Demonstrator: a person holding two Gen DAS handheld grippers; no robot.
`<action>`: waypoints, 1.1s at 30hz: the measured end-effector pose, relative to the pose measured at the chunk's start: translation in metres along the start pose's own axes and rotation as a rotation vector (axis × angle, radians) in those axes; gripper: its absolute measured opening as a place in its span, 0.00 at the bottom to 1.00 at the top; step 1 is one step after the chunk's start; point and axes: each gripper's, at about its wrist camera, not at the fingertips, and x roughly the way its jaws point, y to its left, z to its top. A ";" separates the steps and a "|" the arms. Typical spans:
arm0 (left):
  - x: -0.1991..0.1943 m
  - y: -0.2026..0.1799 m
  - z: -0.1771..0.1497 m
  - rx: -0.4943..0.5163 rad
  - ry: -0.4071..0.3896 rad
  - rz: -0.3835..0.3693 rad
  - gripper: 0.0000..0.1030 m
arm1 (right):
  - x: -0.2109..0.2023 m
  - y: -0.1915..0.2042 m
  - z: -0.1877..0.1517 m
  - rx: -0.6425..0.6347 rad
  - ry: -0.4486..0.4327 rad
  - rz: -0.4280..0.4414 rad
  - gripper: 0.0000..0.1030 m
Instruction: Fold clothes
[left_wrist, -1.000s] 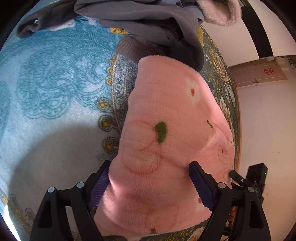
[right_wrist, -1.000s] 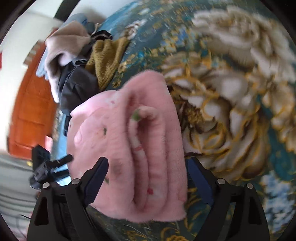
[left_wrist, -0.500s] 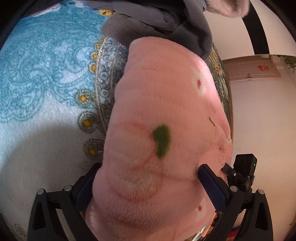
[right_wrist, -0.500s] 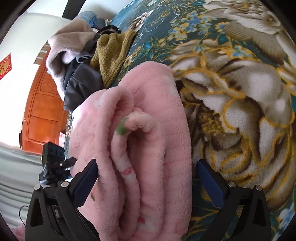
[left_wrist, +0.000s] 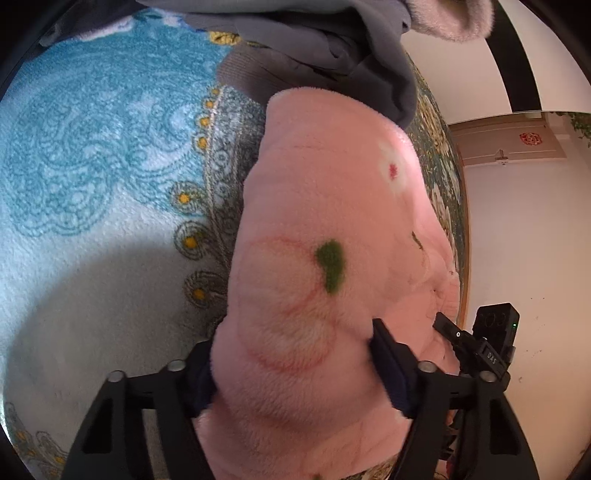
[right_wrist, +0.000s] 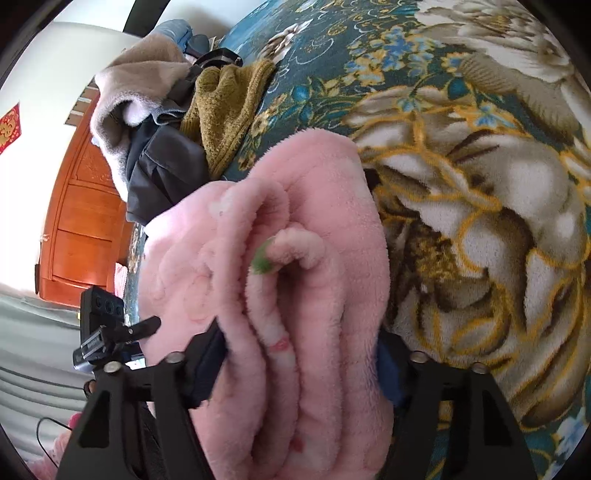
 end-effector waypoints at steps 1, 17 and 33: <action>-0.003 -0.002 -0.003 0.011 -0.010 0.003 0.55 | -0.001 0.001 0.000 0.000 -0.003 -0.002 0.56; -0.046 -0.109 -0.043 0.249 -0.081 0.070 0.45 | -0.082 0.024 -0.019 0.030 -0.131 0.046 0.46; 0.101 -0.311 -0.058 0.497 0.157 -0.032 0.45 | -0.289 -0.090 -0.048 0.202 -0.432 -0.152 0.46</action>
